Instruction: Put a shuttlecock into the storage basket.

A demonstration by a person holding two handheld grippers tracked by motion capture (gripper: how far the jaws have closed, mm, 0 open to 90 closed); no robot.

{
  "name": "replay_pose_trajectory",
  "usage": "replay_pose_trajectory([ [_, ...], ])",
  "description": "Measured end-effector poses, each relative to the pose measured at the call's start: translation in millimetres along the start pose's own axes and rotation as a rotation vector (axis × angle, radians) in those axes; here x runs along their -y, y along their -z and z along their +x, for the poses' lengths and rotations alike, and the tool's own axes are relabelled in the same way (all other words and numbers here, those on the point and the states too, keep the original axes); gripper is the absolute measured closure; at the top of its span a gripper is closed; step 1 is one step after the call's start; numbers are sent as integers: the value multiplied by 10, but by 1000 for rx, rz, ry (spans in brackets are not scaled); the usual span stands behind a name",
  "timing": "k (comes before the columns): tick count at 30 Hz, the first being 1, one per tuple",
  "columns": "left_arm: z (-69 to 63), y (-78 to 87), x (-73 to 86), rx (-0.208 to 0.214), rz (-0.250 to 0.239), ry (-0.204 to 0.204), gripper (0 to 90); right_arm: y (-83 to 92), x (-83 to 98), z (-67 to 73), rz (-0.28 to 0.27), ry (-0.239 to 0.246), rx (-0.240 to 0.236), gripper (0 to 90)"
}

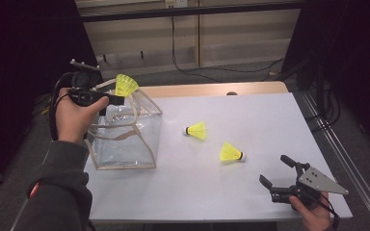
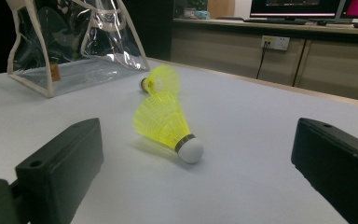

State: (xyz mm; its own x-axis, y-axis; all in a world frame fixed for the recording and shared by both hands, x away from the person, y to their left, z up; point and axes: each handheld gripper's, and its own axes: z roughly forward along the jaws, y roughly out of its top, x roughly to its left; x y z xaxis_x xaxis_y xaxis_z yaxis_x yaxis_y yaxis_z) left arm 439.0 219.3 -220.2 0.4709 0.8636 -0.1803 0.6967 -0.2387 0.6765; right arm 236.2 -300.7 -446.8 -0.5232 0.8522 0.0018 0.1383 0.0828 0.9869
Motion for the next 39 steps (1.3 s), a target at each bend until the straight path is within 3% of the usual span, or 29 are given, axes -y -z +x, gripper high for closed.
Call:
replay_pose_trajectory([
  [39,209,-56,73,-55,-10,62,648,3,0,-3,-1,1,-1,20],
])
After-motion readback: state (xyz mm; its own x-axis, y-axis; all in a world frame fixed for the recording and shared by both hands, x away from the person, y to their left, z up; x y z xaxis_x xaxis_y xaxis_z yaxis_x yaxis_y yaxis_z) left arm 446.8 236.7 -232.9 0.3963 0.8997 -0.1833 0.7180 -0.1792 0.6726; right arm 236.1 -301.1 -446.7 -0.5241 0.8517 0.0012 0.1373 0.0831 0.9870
